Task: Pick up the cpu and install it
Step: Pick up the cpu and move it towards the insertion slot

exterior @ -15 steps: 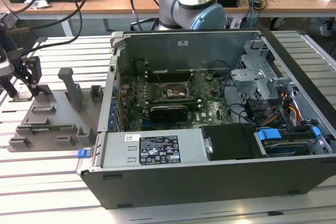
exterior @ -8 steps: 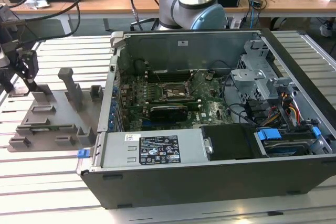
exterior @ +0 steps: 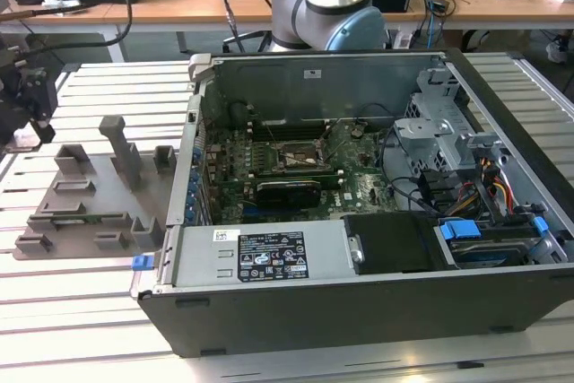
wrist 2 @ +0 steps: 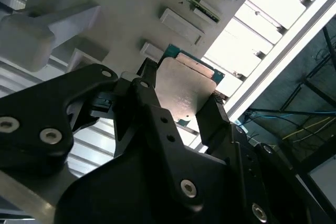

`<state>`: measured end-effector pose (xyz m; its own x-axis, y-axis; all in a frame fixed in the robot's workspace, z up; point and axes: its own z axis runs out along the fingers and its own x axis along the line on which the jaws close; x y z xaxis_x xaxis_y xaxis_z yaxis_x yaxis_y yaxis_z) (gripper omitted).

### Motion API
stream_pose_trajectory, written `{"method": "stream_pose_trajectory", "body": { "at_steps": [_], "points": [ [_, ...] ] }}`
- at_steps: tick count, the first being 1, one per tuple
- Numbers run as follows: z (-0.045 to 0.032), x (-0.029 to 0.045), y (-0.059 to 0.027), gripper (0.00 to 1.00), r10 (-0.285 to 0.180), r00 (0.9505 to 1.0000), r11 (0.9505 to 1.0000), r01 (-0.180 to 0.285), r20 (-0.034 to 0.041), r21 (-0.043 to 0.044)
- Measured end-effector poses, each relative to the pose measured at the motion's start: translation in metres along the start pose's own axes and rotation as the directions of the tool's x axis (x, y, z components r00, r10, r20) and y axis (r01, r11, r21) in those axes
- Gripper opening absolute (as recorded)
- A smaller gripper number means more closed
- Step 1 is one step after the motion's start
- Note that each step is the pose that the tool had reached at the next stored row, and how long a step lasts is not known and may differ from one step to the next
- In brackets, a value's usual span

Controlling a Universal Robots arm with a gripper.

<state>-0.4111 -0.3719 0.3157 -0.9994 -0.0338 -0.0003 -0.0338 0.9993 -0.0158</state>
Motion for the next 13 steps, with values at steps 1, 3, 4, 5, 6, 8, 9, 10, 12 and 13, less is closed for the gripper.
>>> {"method": "stream_pose_trajectory", "body": {
  "at_steps": [1,3,4,5,6,8,9,10,12,13],
  "points": [
    [-0.0034,0.0000,-0.0001,0.55,0.000,1.0000,1.0000,0.000,0.0000,0.0000],
    [-0.0140,-0.0001,-0.0002,0.55,0.000,1.0000,1.0000,0.000,0.0000,0.0000],
    [-0.0172,-0.0001,-0.0003,0.55,0.000,1.0000,1.0000,0.000,0.0000,0.0000],
    [-0.0223,-0.0001,-0.0004,0.55,0.000,1.0000,1.0000,0.000,0.0000,0.0000],
    [-0.0268,-0.0001,-0.0004,0.55,0.000,1.0000,1.0000,0.000,0.0000,0.0000],
    [-0.0358,-0.0001,-0.0006,0.55,0.000,1.0000,1.0000,0.000,0.0000,0.0000],
    [-0.0399,-0.0001,-0.0006,0.55,0.000,1.0000,1.0000,0.000,0.0000,0.0000],
    [-0.0456,-0.0002,-0.0007,0.55,0.000,1.0000,1.0000,0.000,0.0000,0.0000],
    [-0.0544,-0.0002,-0.0009,0.55,0.000,1.0000,1.0000,0.000,0.0000,0.0000],
    [-0.0610,-0.0002,-0.0010,0.55,0.000,1.0000,1.0000,0.000,-0.0001,0.0001]
  ]
}}
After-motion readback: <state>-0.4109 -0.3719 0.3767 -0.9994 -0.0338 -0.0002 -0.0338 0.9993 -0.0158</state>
